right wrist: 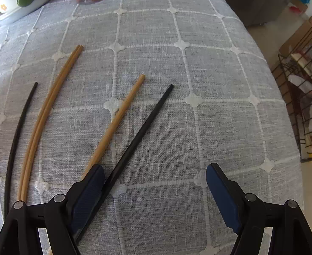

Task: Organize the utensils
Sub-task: 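Close the right gripper on a black chopstick lying on the cloth, then grasp a wooden chopstick with the left gripper while the right lifts the black chopstick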

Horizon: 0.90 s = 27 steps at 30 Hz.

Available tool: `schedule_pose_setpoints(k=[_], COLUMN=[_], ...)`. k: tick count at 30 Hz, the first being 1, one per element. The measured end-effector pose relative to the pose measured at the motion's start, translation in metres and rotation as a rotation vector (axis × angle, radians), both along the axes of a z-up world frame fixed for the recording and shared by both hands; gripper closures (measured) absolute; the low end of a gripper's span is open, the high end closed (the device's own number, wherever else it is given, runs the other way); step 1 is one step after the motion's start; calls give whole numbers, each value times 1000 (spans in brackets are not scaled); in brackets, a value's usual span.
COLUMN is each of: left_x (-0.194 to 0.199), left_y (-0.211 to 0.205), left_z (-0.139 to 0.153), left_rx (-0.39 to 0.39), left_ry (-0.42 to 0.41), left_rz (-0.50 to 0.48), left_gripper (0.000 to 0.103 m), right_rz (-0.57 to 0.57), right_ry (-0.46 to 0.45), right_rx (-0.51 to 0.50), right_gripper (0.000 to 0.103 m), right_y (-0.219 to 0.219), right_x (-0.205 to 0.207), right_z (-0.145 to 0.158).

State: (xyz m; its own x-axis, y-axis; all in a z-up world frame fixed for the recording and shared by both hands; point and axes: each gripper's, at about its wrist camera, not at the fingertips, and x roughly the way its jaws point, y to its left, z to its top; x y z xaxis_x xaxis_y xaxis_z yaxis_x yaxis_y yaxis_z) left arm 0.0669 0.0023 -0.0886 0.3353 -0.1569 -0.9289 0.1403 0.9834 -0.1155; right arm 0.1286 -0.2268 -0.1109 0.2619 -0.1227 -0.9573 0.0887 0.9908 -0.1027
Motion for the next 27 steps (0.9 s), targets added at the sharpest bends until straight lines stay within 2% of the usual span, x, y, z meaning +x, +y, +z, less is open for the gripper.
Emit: schedule_pose_setpoints(k=[4,5,7,8,9,10,11,14,19,21,23,27], left_x=[-2,-4,-6,-8,-10,-12,-14,-18,-14,-9,-1,25], left_y=[-2,-4,-10,-13,-17,-21,-26,-42,-71,-87,-103,-132], left_z=[1,2,4,6,7,8,8,8,7,6,3,-5], left_rx=[1,-2,-7,-6,-1,6,11,11,-4,6,18,-36], left_ry=[-1,0,-3,-7,-13,-20,-24,-25,-13,-12,-5,31], left_rz=[-13,-16,-30,-41,-53,-65,-77,-117,-179,-201,-223,-211], left_gripper=[25,25,25,25,25,25,25,25,26,35,51,63], right_rz=[-24,-28,-42,-56,-66,-70,-78,-122,-168,-164,-155,-106], right_ry=[-11,-16,-30,-33,-38,-40,-39,-31,-45,-71,-87,-102], right_rx=[55,78,100,93,97,108,110,203,315,354,392,443], right_gripper=[21,24,36,51,62,68,83,95,98,98,98,98], right_y=[-8,-14,-24,-27,-33,-41,-47,-70,-98,-108,-114,-116], right_x=[5,8,12,12,12,14,13,11,-1,-6,-12,-23], right_z=[-2,-3,-1,1,3,3,3,4,14,25,35,49])
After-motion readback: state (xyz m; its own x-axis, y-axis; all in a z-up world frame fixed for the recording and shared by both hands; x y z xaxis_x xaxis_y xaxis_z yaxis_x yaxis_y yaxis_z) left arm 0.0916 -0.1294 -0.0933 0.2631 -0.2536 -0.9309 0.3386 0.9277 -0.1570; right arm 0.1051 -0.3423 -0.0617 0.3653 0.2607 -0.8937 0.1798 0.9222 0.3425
